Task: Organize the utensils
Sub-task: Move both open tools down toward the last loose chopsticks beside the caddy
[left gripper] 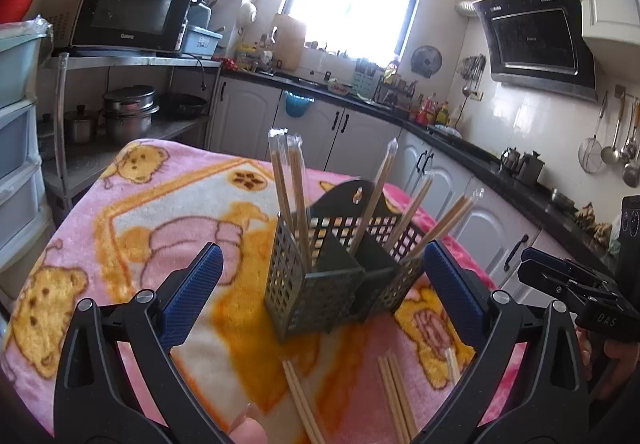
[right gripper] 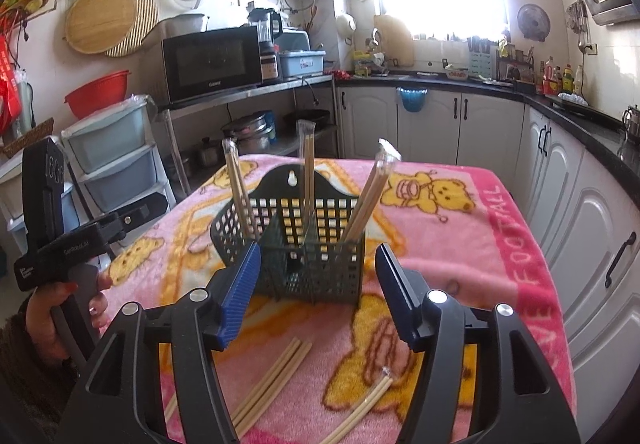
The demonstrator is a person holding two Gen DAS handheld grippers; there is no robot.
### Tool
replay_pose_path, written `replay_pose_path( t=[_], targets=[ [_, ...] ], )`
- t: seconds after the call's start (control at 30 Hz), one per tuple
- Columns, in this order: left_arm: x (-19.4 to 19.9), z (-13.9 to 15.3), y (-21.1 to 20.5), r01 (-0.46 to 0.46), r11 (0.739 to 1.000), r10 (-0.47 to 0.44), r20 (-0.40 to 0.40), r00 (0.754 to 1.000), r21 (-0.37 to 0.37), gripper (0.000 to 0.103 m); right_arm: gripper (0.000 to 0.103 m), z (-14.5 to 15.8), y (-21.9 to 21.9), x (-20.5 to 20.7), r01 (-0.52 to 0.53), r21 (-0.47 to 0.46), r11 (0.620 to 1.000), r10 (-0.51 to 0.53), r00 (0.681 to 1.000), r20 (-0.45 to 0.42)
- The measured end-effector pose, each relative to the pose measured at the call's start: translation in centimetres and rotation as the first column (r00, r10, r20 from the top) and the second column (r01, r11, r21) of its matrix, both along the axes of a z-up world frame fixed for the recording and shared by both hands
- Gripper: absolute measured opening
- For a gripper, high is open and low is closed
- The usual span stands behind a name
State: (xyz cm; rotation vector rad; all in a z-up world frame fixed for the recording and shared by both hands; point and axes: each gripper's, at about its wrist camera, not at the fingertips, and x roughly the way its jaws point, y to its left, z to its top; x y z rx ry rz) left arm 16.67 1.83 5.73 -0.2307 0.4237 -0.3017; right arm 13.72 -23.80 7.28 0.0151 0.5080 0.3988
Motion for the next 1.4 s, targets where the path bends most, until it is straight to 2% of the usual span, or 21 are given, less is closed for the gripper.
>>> replay_pose_path(
  t=[0.4, 0.73, 1.1, 1.4],
  targets=[
    [-1.0, -2.9, -0.5, 0.024, 0.999, -0.022, -0.084, 0.996, 0.025, 0.093, 0.058, -3.0, 0.7, -0.7, -0.016, -0.021, 1.0, 0.015, 0.998, -0.063],
    [-1.5, -5.3, -1.4, 0.063, 0.996, -0.053, -0.163, 0.985, 0.059, 0.093, 0.058, -6.4, 1.7, -0.9, -0.033, -0.018, 0.999, 0.029, 0.986, -0.162],
    [-1.7, -8.6, -2.4, 0.098, 0.991, -0.071, -0.274, 0.959, 0.086, 0.093, 0.053, -9.5, 1.9, -0.7, -0.025, -0.005, 1.0, 0.023, 0.968, -0.251],
    [-1.2, -10.6, -3.7, 0.151, 0.981, -0.101, -0.351, 0.931, 0.118, 0.093, 0.05, -11.0, 0.5, -0.3, 0.021, 0.009, 1.0, -0.017, 0.954, -0.299]
  ],
)
